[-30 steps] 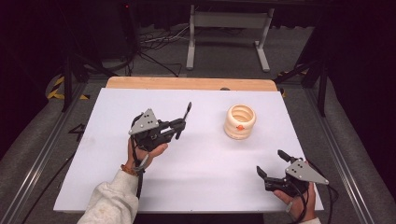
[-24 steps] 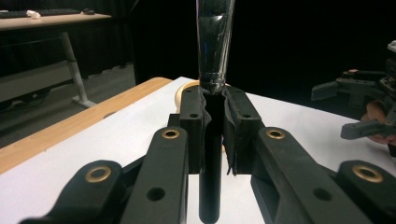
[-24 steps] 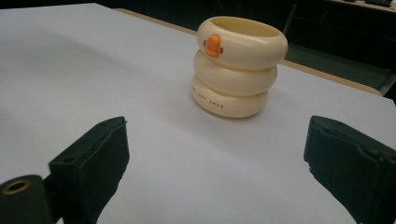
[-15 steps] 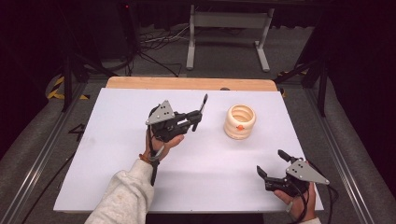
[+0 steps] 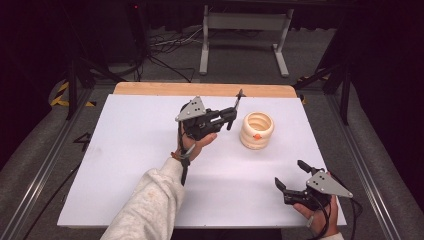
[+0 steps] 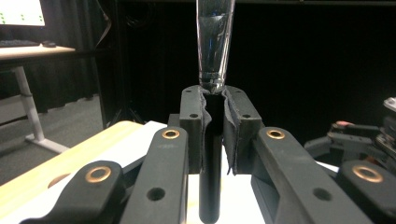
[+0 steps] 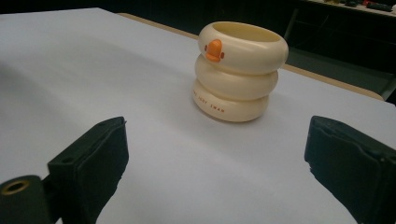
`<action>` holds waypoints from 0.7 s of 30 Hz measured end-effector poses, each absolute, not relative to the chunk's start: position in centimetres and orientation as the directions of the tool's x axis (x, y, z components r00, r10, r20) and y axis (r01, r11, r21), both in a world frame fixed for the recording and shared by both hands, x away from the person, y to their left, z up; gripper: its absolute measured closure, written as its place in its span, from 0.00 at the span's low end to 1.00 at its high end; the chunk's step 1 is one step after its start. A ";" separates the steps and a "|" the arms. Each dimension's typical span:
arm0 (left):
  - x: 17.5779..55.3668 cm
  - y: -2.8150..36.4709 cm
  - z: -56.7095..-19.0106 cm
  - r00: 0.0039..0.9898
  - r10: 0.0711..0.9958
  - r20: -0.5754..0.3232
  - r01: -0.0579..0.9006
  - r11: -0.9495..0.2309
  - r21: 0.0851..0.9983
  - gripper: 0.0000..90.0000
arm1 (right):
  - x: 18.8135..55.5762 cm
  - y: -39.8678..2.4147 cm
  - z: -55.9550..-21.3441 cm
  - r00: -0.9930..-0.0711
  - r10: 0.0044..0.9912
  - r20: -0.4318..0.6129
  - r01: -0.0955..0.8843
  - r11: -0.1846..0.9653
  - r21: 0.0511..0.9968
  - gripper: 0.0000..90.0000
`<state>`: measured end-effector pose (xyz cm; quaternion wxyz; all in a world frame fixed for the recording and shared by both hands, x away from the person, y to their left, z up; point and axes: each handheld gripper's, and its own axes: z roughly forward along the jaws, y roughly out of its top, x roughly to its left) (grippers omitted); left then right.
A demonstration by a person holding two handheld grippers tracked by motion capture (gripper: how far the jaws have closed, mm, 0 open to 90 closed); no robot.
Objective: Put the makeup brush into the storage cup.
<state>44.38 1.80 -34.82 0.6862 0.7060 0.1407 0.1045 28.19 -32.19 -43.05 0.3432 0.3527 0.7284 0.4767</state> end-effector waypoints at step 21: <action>46.2 -3.3 -34.6 0.954 0.299 -0.041 0.049 -0.021 0.999 0.89 | 28.2 -32.3 -43.0 -0.517 0.840 -0.164 0.180 0.294 0.939 0.08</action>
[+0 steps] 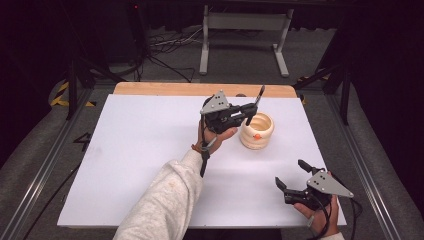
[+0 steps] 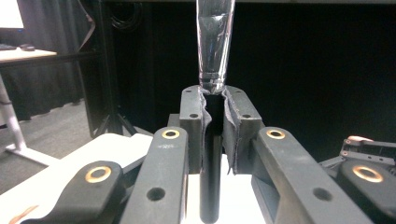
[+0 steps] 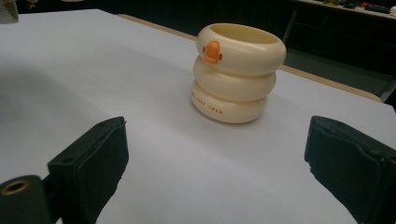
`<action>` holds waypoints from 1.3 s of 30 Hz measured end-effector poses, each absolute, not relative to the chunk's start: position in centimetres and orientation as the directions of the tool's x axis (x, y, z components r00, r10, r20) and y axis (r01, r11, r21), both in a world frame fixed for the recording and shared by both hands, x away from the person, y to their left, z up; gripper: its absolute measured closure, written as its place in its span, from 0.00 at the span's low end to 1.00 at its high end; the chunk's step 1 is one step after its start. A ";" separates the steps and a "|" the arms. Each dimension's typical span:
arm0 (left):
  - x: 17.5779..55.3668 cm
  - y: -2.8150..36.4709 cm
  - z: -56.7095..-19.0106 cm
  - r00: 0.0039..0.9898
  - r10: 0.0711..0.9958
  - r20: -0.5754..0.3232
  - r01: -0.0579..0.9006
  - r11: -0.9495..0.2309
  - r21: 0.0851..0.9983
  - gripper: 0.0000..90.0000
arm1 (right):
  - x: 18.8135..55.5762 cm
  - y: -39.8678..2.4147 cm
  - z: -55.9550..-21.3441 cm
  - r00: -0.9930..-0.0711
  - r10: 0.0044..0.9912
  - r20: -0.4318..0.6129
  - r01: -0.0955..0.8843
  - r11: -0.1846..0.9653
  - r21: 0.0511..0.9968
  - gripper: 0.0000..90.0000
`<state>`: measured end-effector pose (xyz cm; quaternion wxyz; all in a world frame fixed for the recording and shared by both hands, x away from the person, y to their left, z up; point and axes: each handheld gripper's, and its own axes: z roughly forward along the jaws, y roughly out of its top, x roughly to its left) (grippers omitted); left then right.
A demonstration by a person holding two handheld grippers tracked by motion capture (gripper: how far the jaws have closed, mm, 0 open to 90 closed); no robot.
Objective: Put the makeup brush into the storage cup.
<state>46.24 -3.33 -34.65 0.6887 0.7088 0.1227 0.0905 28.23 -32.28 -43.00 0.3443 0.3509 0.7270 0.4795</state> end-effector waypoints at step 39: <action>49.9 -8.5 -37.5 0.949 0.312 -0.050 0.084 -0.094 0.992 0.89 | 28.7 -32.8 -43.3 -0.510 0.851 -0.130 0.201 0.265 0.943 0.08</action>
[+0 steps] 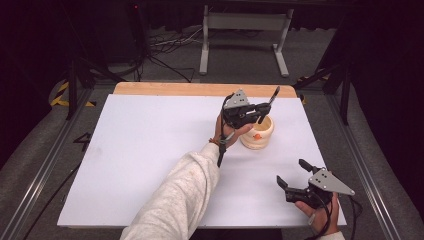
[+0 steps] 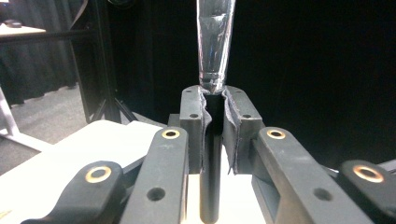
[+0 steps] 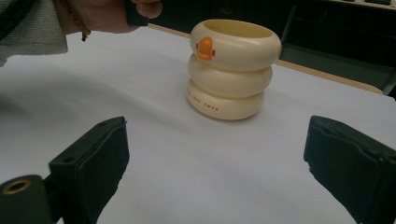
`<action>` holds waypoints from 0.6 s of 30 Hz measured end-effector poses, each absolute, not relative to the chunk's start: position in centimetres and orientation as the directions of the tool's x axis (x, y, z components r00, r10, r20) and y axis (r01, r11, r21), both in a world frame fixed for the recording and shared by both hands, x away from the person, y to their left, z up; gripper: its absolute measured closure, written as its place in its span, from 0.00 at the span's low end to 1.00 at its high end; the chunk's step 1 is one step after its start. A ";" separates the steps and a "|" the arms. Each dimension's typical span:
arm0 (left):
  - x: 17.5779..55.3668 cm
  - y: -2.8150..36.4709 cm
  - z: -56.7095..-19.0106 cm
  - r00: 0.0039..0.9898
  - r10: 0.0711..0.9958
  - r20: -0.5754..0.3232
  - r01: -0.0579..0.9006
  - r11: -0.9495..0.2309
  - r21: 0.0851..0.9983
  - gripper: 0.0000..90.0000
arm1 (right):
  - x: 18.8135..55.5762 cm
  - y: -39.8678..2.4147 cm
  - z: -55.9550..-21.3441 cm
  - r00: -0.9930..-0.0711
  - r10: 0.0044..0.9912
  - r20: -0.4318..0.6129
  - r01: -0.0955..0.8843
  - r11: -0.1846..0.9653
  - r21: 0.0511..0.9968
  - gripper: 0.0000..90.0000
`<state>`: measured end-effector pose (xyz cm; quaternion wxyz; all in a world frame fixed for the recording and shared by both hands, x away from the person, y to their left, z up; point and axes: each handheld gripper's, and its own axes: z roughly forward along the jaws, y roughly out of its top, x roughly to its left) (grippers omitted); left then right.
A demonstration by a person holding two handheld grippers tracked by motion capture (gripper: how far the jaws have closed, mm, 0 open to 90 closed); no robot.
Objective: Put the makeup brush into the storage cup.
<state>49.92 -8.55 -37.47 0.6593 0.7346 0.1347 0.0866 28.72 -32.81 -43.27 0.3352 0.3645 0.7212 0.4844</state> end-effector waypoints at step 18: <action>50.4 -8.6 -40.2 0.940 0.335 -0.070 0.127 -0.154 0.980 0.88 | 28.5 -32.6 -43.3 -0.510 0.848 -0.142 0.200 0.278 0.940 0.08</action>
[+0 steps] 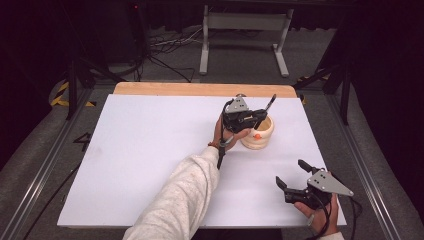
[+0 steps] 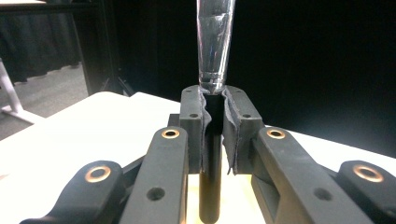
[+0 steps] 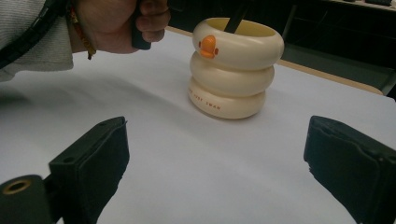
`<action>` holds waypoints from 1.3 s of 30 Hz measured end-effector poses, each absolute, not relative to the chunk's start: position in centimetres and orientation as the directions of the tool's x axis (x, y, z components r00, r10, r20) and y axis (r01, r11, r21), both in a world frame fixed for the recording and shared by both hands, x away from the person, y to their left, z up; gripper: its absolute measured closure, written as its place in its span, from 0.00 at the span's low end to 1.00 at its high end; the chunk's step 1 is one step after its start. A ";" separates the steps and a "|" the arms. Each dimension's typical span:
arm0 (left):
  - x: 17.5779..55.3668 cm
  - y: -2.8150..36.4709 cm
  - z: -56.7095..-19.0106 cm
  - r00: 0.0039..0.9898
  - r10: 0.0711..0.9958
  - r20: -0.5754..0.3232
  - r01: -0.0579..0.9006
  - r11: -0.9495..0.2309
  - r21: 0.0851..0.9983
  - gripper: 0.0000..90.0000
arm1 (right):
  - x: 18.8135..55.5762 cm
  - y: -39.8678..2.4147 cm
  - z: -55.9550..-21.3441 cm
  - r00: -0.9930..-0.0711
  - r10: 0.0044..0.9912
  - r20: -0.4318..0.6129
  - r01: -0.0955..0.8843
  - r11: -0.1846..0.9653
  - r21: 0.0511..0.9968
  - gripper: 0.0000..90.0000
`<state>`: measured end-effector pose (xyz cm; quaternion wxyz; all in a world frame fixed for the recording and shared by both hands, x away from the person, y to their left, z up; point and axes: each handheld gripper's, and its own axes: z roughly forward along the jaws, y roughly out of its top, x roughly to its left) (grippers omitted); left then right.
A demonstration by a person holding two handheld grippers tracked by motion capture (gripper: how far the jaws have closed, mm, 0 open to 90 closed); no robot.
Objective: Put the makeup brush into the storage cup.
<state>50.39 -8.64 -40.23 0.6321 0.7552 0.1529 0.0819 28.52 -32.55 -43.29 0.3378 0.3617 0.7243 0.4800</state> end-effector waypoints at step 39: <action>49.5 -8.4 -41.2 0.941 0.335 -0.045 0.122 -0.213 0.970 0.88 | 28.5 -32.5 -43.3 -0.513 0.846 -0.146 0.197 0.281 0.939 0.08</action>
